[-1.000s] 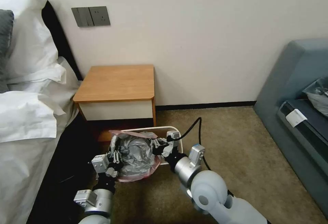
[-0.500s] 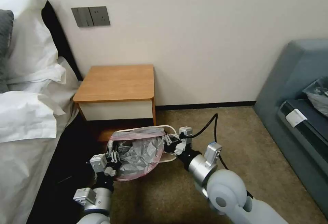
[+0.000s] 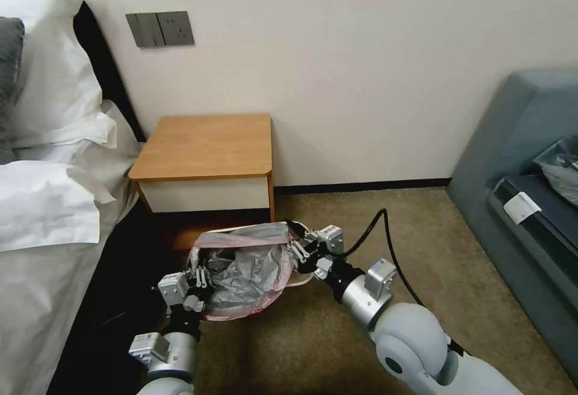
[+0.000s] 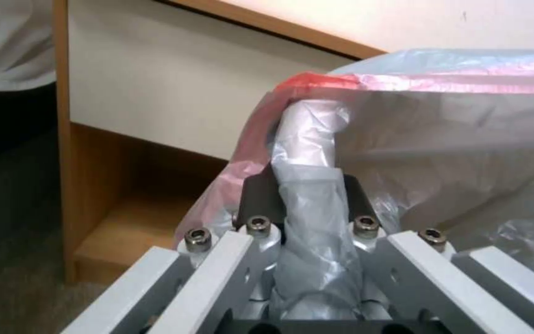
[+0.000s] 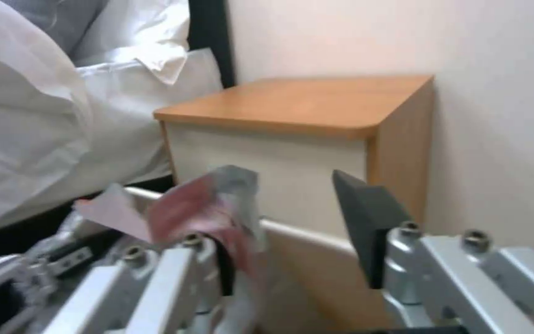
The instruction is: Pick up the garbage bag from the table and place it over the trash can.
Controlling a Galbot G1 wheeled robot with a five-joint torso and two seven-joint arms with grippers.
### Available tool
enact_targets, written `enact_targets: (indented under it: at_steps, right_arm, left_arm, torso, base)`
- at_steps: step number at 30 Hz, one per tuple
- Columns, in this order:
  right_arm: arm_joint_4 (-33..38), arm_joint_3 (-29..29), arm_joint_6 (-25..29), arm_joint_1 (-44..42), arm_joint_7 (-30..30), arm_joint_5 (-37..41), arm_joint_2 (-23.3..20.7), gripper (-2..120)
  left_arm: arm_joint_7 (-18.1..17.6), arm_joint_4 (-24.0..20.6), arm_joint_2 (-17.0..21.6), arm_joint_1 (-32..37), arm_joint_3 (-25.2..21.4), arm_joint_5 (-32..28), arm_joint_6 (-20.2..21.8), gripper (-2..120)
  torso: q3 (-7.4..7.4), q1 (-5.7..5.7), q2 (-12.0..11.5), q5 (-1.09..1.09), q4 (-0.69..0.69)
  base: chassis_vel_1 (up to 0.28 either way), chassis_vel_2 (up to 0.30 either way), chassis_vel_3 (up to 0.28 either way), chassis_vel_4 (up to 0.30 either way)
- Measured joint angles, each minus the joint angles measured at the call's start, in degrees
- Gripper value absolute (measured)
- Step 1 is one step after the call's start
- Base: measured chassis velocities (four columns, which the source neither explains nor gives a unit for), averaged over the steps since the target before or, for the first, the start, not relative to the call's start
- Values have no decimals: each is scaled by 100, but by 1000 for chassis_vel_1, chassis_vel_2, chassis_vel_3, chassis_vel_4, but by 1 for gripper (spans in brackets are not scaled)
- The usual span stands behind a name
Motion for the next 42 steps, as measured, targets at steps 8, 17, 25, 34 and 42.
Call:
enact_targets:
  at_steps: [8,17,25,34,42]
  right_arm:
    - [-111,245,392,47,-329,-531,-172,69]
    - [109,177,46,-86,-309,149,-420,100]
    - [637,-225,-659,-196,746,1806,-382,100]
    - [693,-295,-872,-192,1437,2730,-241,100]
    - [467,-370,-820,-121,1755,3087,16,95]
  left_arm:
    - [78,9,6,6,7,13,7,8]
    - [87,13,8,2,-20,11,7,8]
    - [74,-8,20,-25,-59,-22,0,8]
    - [65,-11,29,-45,-79,-56,-10,8]
    - [62,-25,30,-63,-78,-65,-12,8]
  torso:
    - [0,0,0,0,0]
    - [0,0,0,0,0]
    - [0,0,0,-1,0]
    - [0,0,0,0,1]
    - [0,0,0,0,1]
  base:
    - [0,0,0,0]
    - [0,0,0,0]
    - [0,0,0,0]
    - [0,0,0,0]
    - [0,0,0,0]
